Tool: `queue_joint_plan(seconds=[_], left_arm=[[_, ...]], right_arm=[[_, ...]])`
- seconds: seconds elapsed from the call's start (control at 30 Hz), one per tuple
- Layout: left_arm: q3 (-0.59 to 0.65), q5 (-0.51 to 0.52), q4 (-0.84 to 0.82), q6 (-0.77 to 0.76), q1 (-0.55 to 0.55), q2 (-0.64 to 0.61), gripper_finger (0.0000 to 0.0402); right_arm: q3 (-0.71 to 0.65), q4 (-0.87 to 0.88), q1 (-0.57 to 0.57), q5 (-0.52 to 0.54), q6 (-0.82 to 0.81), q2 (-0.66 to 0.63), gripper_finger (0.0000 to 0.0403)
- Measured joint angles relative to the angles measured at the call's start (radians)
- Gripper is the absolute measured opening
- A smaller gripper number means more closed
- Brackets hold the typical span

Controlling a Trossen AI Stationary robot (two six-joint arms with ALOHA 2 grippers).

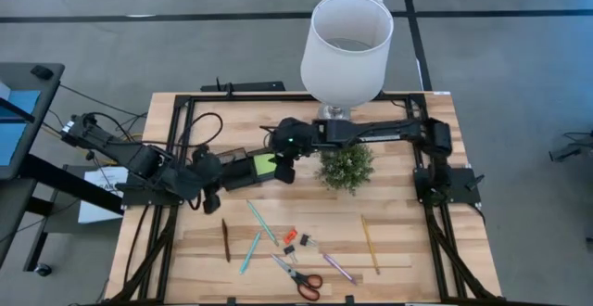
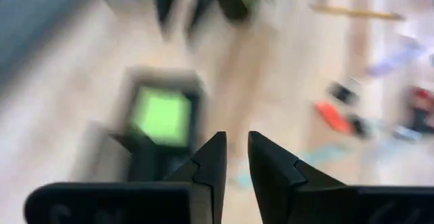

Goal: Pick and place office supplies into organizer
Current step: Put the brown pen into the black desk organizer

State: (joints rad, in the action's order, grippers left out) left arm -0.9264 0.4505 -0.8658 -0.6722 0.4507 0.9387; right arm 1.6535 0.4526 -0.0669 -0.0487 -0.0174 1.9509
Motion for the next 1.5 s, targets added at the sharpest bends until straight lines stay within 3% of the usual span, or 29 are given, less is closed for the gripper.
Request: queue_joint_plan(seconds=[0.07,0.23,0.4,0.6,0.73,0.93,1.17,1.5], left_arm=[[0.025,-0.109,-0.02,-0.077,0.0,0.015,0.0057],[0.106,-0.223,-0.062,-0.351,0.001,0.052,0.0057],[0.154,-0.407,-0.058,-0.589,0.026,0.117,0.0057],[0.168,-0.608,0.119,-0.795,0.098,0.249,0.0057],[0.168,-0.638,0.261,-0.98,0.155,0.358,0.0057],[0.168,-0.681,0.316,-1.146,0.221,0.508,0.0057],[0.168,-0.66,0.417,-1.127,0.239,0.612,0.0075],[0.167,-0.647,0.461,-1.149,0.224,0.623,0.0144]], right_arm=[[0.0,-0.009,0.017,-0.003,0.014,-0.038,0.0116],[0.0,-0.01,0.072,-0.006,0.102,-0.111,0.0115],[0.0,0.023,0.112,-0.006,0.14,-0.179,0.0115],[0.0,0.192,0.145,-0.004,0.157,-0.24,0.0115],[0.0,0.273,0.168,-0.004,0.157,-0.24,0.0115],[-0.001,0.308,0.191,-0.003,0.166,-0.228,0.0115],[0.0,0.312,0.193,-0.003,0.211,-0.236,0.0115],[0.0,0.351,0.166,-0.003,0.288,-0.236,0.0115]])
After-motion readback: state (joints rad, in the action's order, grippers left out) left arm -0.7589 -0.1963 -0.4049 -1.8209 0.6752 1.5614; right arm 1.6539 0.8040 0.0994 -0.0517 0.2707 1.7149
